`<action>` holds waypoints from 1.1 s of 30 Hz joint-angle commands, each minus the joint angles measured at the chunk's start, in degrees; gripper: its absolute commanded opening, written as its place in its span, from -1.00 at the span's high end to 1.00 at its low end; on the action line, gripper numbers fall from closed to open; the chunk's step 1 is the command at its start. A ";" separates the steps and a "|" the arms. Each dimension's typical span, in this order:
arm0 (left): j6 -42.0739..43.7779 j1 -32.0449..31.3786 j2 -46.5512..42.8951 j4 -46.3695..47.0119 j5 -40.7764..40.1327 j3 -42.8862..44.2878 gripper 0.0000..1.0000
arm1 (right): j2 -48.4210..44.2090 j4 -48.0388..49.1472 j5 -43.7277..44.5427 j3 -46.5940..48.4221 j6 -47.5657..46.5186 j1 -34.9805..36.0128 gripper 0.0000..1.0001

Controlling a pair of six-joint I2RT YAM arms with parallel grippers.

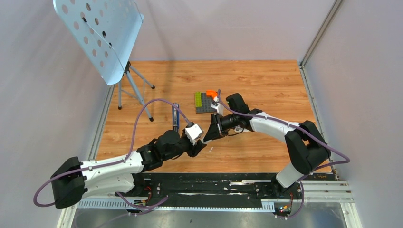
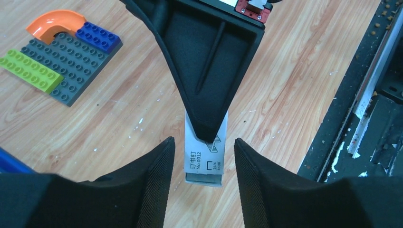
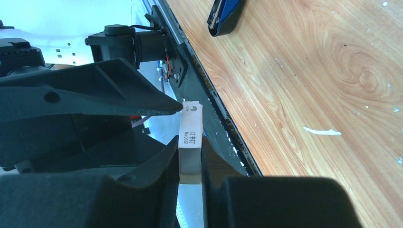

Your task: Load the staples into the stapler

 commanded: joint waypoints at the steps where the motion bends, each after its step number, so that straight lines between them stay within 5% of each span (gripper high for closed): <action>1: 0.17 -0.51 -2.42 -5.84 -1.98 2.47 -0.11 | -0.76 1.03 -0.19 -0.17 0.03 0.35 0.69; 7: -2.27 -0.48 -6.86 -12.95 -2.33 3.73 -0.50 | -3.18 1.58 -1.04 -1.81 -0.16 -1.23 0.68; 18: 7.74 -0.50 -10.32 -5.60 8.39 -1.91 -0.50 | -6.40 1.07 -2.97 -3.16 -1.58 -1.34 0.68; 33: 12.00 -0.64 -5.75 -5.86 3.26 0.29 -0.43 | -7.69 1.14 -3.22 -3.38 -1.61 -1.36 0.68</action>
